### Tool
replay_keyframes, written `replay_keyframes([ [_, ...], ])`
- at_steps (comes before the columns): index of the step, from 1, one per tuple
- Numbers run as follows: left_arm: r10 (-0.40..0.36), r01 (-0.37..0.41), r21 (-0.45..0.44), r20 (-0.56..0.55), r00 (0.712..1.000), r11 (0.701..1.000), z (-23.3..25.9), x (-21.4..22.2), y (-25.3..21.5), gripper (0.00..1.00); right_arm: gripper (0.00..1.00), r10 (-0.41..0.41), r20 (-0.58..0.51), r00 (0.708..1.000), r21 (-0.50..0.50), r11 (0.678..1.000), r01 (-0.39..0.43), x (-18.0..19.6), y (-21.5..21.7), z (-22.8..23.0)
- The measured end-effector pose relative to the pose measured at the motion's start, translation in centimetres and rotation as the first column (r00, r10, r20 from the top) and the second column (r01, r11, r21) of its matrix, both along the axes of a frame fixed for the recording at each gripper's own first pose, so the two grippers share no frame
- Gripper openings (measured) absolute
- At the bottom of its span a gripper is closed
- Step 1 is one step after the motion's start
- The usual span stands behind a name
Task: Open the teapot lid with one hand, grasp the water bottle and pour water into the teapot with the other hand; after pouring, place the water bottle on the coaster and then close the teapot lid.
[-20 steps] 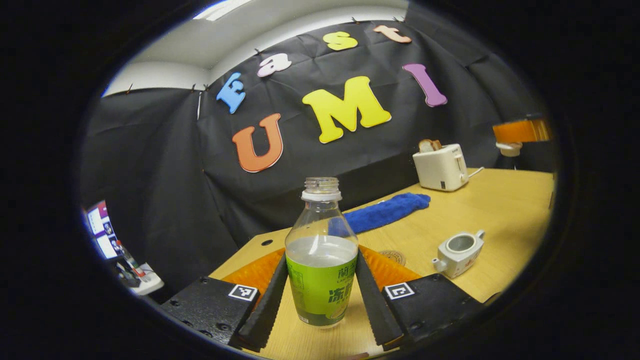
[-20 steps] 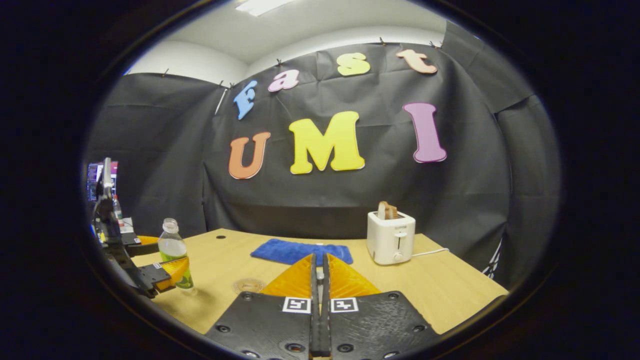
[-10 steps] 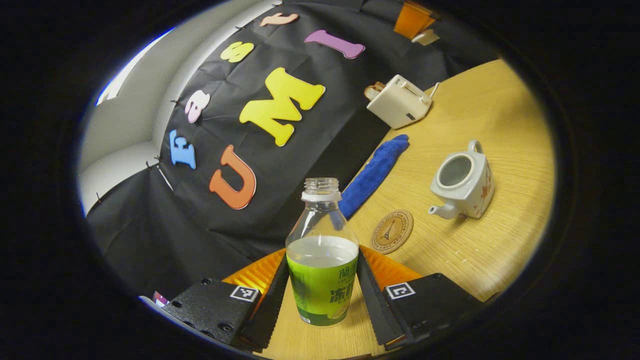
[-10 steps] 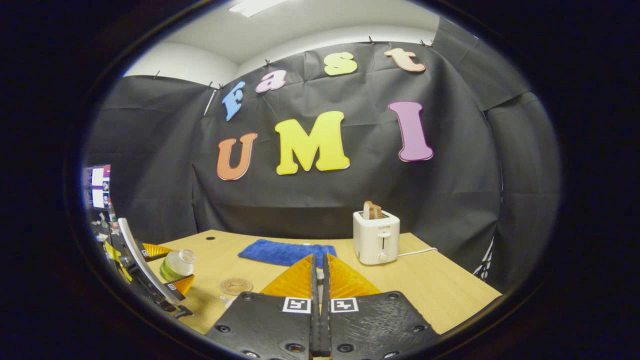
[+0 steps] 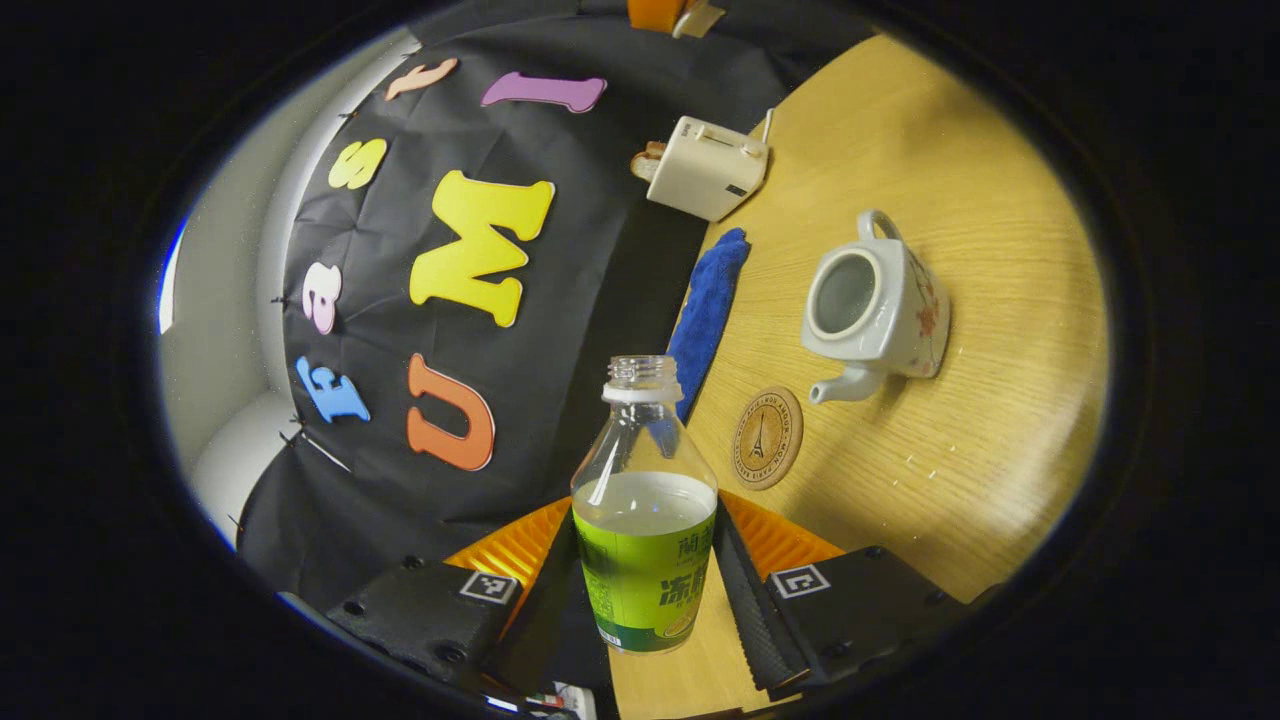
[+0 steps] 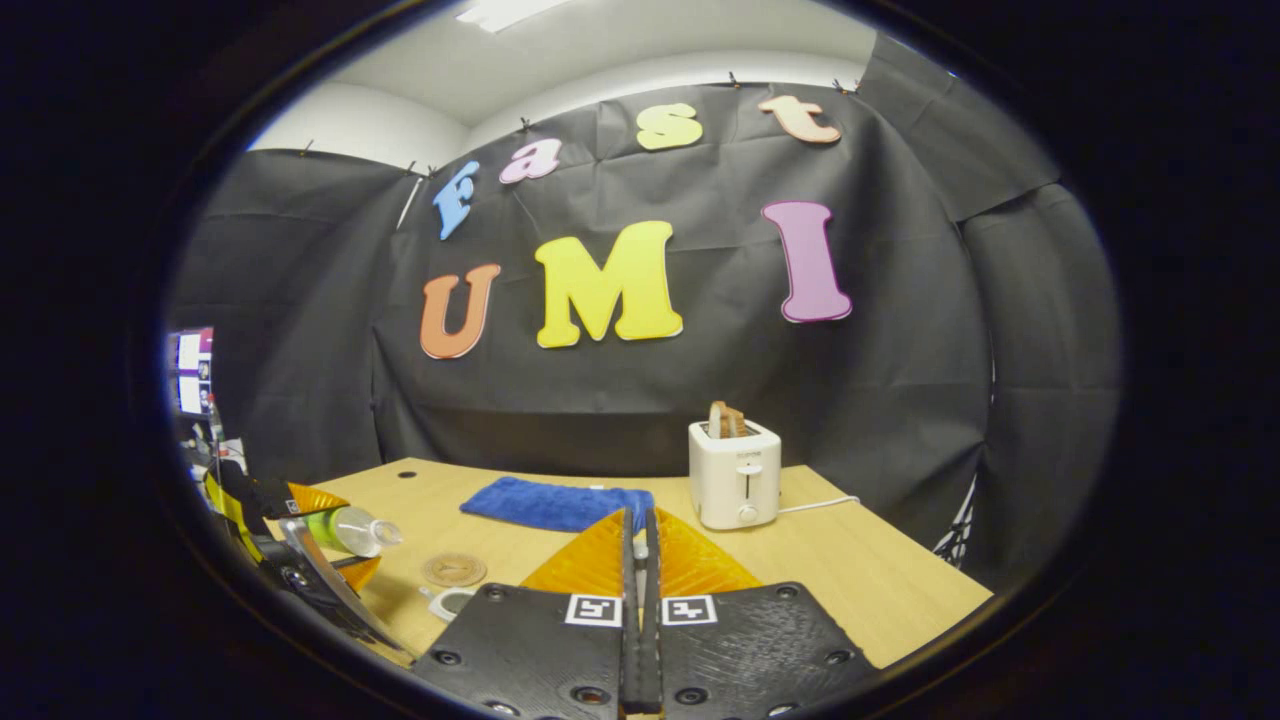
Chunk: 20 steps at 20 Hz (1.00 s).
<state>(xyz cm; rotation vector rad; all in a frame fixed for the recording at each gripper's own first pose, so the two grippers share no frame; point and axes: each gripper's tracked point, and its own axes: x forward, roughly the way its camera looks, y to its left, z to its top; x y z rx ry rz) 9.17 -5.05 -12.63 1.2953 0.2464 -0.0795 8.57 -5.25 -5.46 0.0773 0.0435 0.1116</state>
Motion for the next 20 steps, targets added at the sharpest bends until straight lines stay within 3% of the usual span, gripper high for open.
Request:
replay_keyframes([
  [4,-0.022,0.026,0.154,-0.027,0.999,0.988,0.1,0.2,-0.1,0.73,0.0,-0.011,-0.004,1.0,0.006,1.0,0.011,0.2,-0.7,0.0],
  [6,-0.043,0.047,0.227,-0.022,0.999,0.973,0.8,0.2,-0.7,0.76,0.0,-0.018,-0.003,1.0,0.008,1.0,0.018,0.2,-1.1,0.0],
  [10,-0.08,0.09,0.308,-0.047,0.996,0.947,0.9,0.4,-1.8,0.76,0.0,-0.025,-0.009,1.0,0.016,1.0,0.025,0.1,-1.7,-0.1],
  [20,-0.146,0.172,0.512,-0.091,0.985,0.841,1.5,0.7,-4.5,0.76,0.0,-0.028,0.008,1.0,0.026,0.999,0.028,0.0,-2.3,0.4],
])
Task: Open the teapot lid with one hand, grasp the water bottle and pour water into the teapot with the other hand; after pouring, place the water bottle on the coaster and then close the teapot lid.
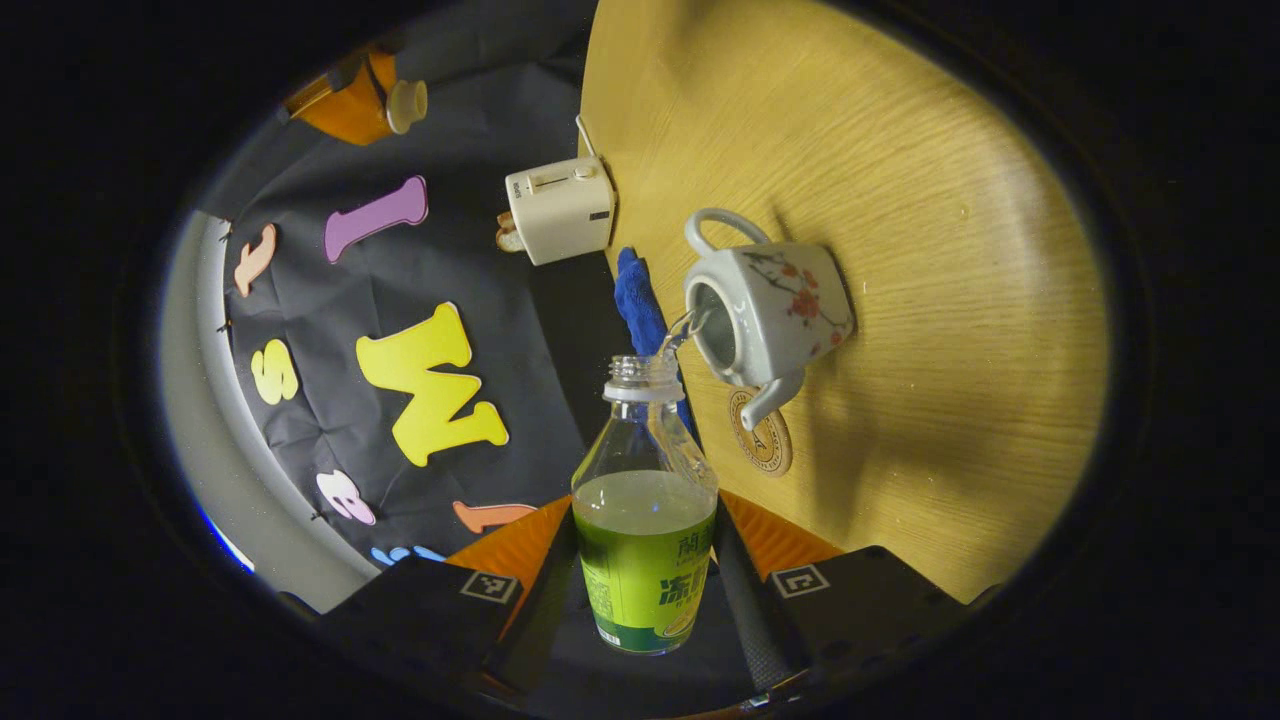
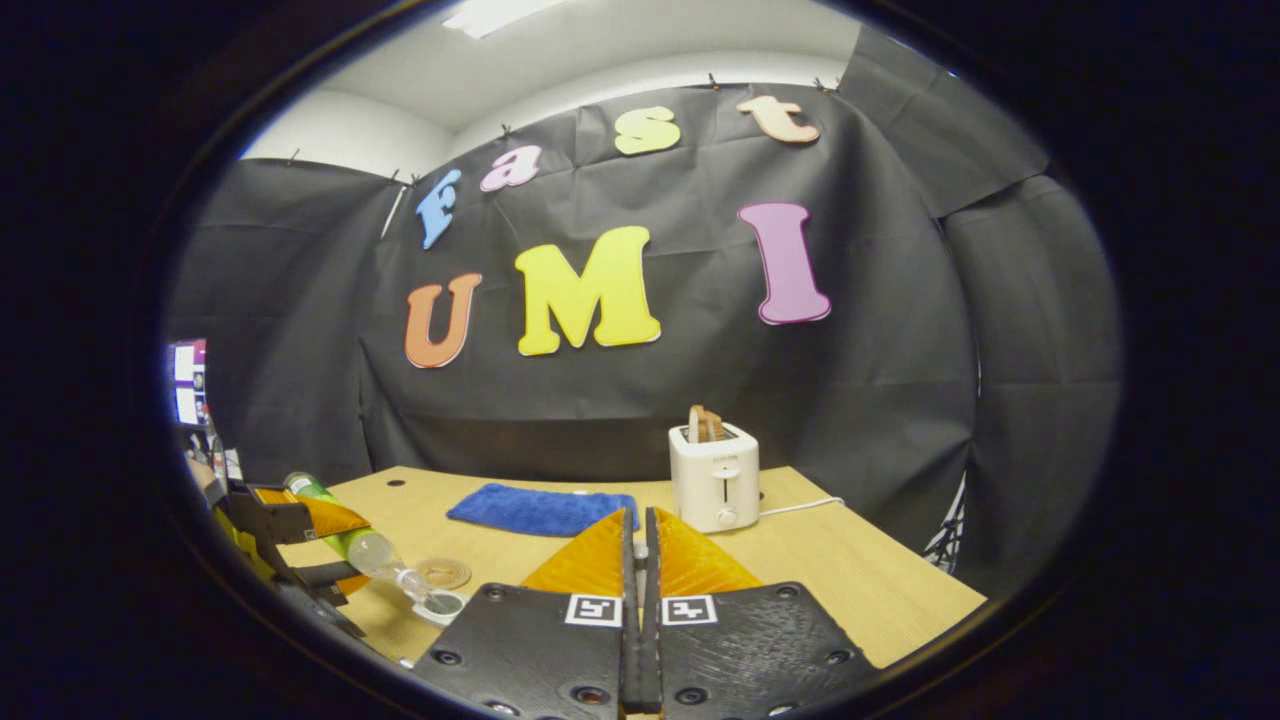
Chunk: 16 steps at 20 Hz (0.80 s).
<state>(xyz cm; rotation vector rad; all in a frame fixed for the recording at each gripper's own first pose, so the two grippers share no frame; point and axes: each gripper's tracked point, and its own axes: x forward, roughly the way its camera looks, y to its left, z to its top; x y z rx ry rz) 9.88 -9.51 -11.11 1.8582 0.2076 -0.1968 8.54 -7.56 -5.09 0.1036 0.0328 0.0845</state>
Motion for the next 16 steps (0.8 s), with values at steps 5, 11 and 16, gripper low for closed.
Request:
replay_keyframes([
  [5,0.003,-0.003,0.037,0.002,1.0,0.999,0.4,0.1,-0.4,0.77,0.0,0.001,-0.004,1.0,0.004,1.0,-0.001,0.0,-0.3,-0.1],
  [11,0.022,-0.022,0.065,0.0,1.0,0.998,0.1,0.6,0.4,0.76,0.0,-0.013,-0.007,1.0,0.01,1.0,0.013,0.2,-0.9,-0.2],
  [16,0.021,-0.021,0.113,0.0,1.0,0.993,0.2,0.7,1.0,0.76,0.0,-0.003,-0.008,1.0,-0.007,1.0,0.003,0.1,-0.3,-0.3],
])
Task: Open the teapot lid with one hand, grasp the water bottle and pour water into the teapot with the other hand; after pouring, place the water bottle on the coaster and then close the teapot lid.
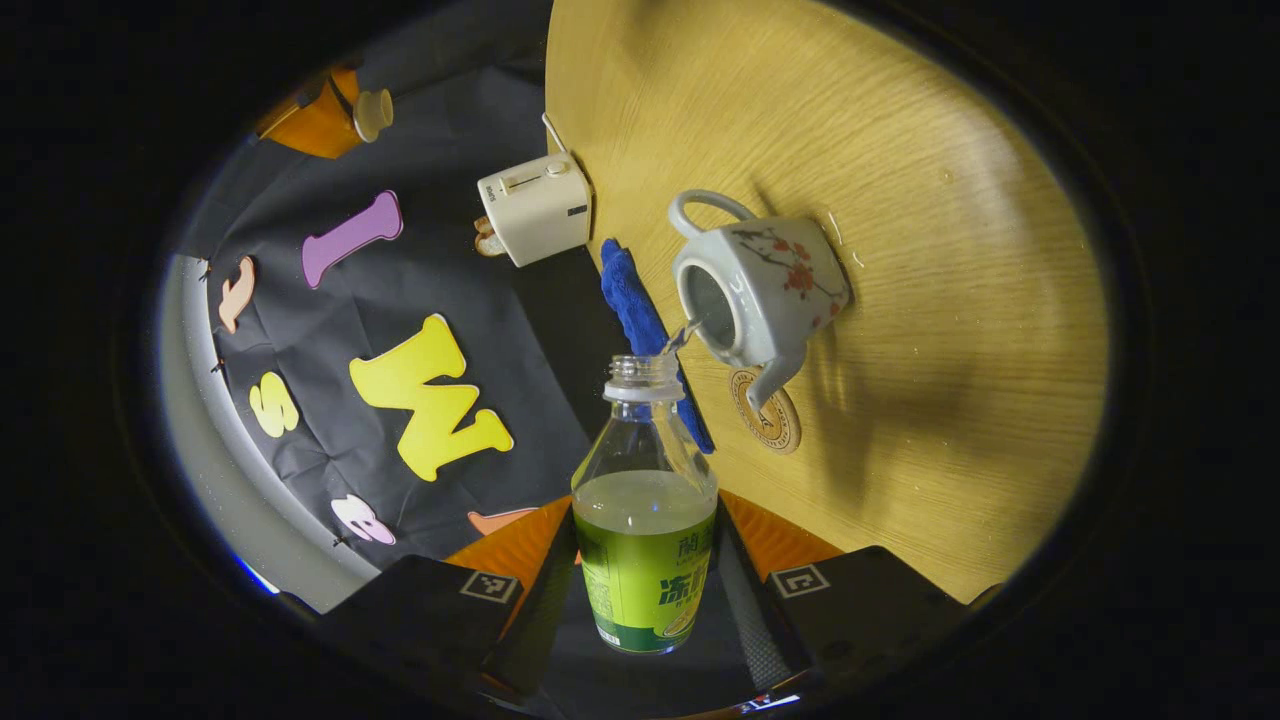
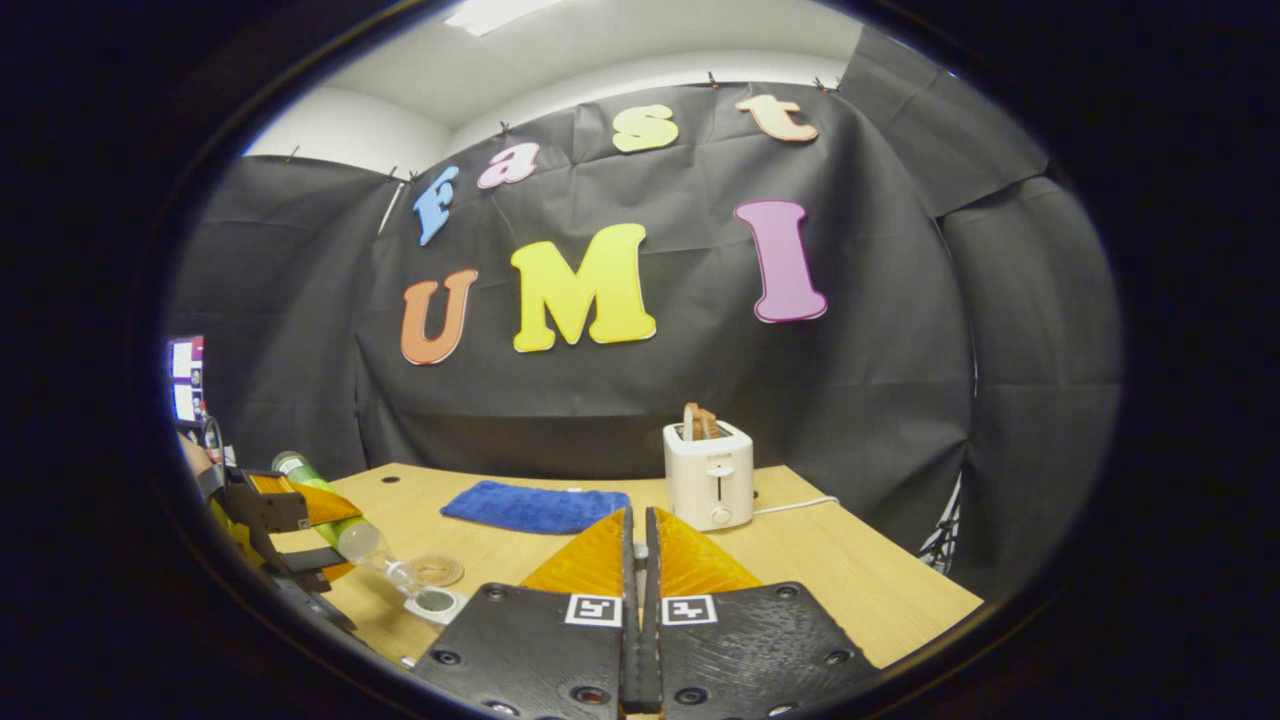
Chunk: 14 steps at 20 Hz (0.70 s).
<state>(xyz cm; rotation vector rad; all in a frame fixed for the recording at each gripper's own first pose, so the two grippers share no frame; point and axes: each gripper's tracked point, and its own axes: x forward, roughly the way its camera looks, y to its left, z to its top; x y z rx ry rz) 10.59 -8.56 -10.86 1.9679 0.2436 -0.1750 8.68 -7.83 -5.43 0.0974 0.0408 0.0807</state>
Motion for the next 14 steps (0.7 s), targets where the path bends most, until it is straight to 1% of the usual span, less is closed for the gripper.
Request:
replay_keyframes([
  [7,0.008,-0.008,0.086,0.003,1.0,0.996,0.7,0.2,0.8,0.76,0.0,0.006,-0.004,1.0,-0.015,1.0,-0.006,0.1,0.4,-0.2],
  [10,-0.002,0.001,0.122,0.002,1.0,0.993,1.1,0.2,0.6,0.76,0.0,0.007,-0.007,1.0,-0.019,1.0,-0.008,0.1,0.4,-0.2],
  [11,-0.004,0.004,0.129,0.003,1.0,0.992,1.2,0.3,0.5,0.74,0.0,0.008,-0.008,1.0,-0.019,1.0,-0.008,0.1,0.4,-0.3],
  [12,-0.007,0.007,0.138,0.001,1.0,0.99,1.4,0.4,0.3,0.77,0.0,0.01,-0.008,1.0,-0.017,1.0,-0.01,0.1,0.4,-0.3],
  [13,-0.011,0.01,0.149,0.0,1.0,0.989,1.4,0.4,0.1,0.77,0.0,0.009,-0.008,1.0,-0.017,1.0,-0.009,0.1,0.4,-0.3],
  [14,-0.013,0.013,0.163,0.001,1.0,0.987,1.6,0.7,0.0,0.74,0.0,0.006,-0.008,1.0,-0.019,1.0,-0.006,0.2,0.2,-0.3],
])
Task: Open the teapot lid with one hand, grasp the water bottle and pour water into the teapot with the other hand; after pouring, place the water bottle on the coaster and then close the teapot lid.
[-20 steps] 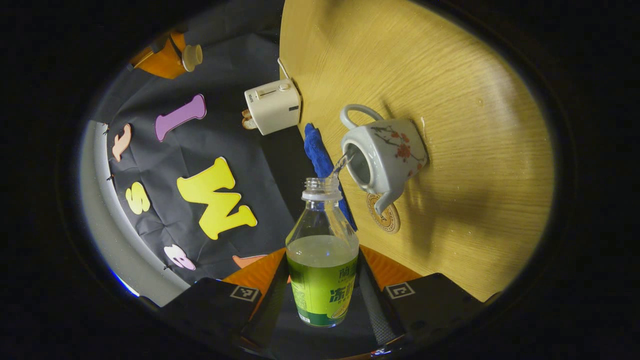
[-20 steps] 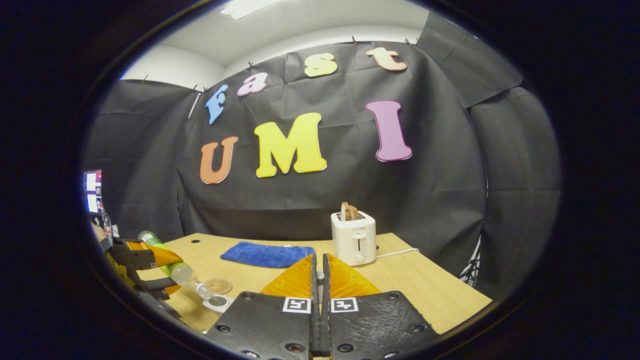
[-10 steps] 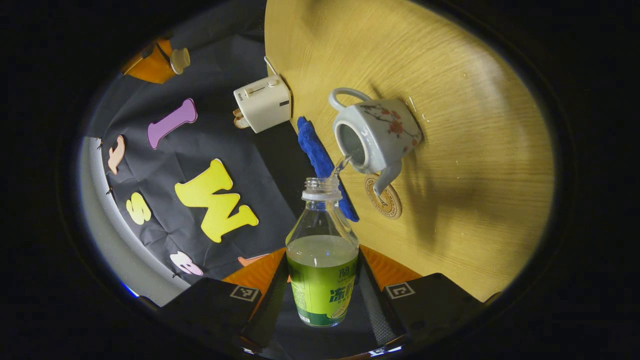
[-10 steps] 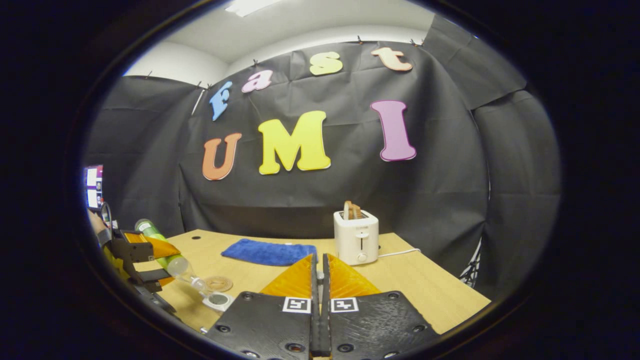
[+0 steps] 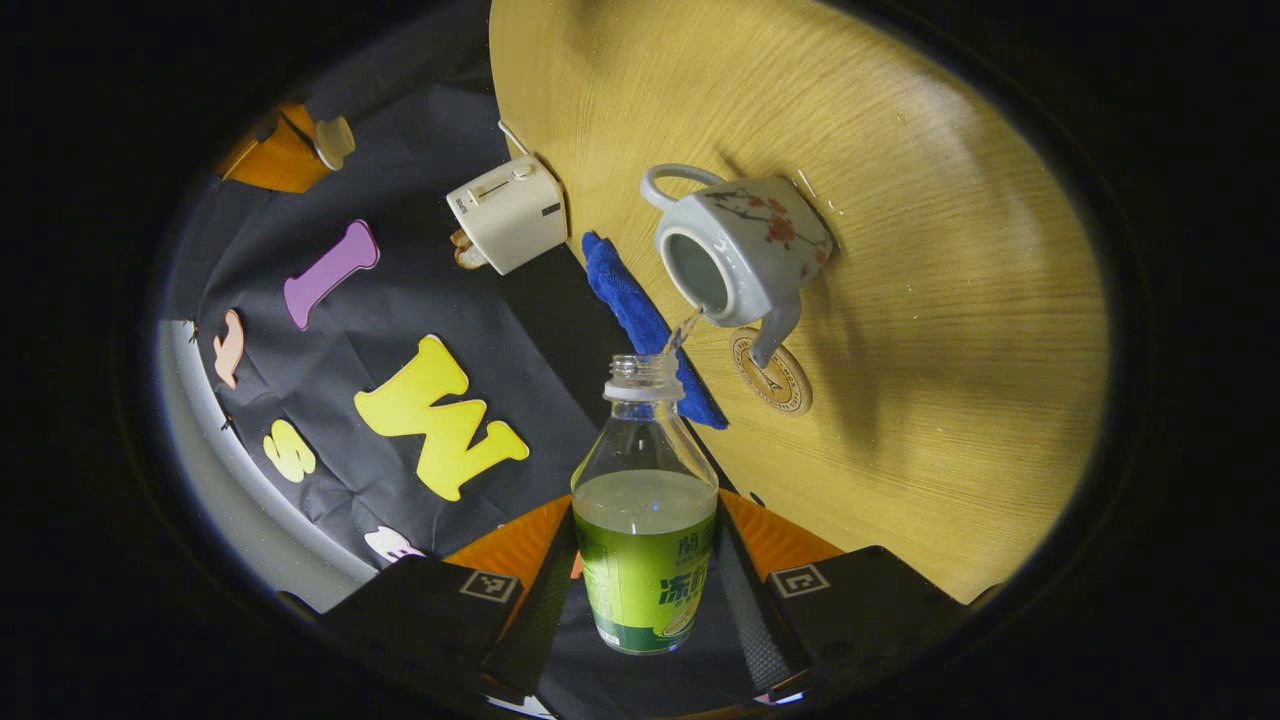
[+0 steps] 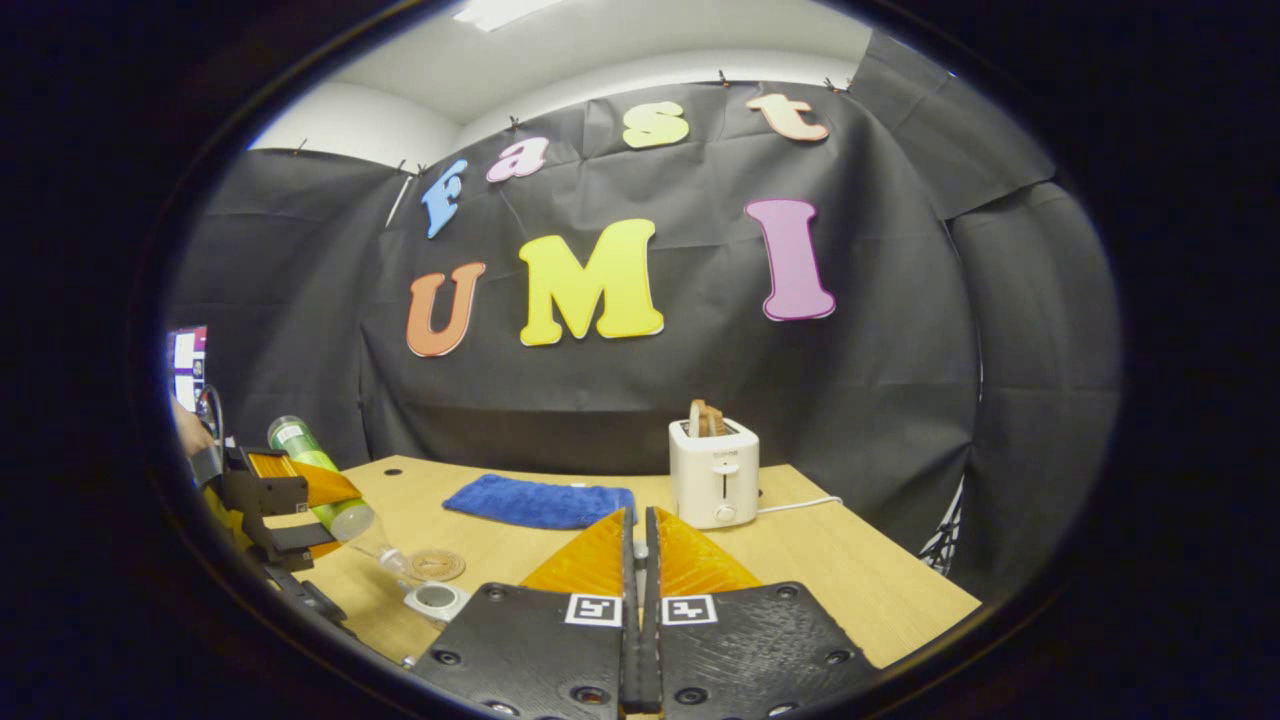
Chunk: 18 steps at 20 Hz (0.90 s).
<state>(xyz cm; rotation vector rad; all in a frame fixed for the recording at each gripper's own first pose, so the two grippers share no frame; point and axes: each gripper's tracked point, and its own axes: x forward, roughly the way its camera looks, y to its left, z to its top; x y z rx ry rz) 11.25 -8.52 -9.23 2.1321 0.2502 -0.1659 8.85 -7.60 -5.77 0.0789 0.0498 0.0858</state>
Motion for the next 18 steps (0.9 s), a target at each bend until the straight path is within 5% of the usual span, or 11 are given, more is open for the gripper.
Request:
replay_keyframes([
  [9,-0.035,0.032,0.124,0.023,0.999,0.992,1.6,0.7,-1.6,0.76,0.0,-0.006,-0.003,1.0,-0.007,1.0,0.005,0.2,-0.3,-0.2],
  [18,-0.045,0.039,0.146,0.04,0.998,0.988,2.0,0.7,-1.9,0.76,0.0,-0.004,-0.006,1.0,-0.015,1.0,0.004,0.2,-0.1,-0.3],
])
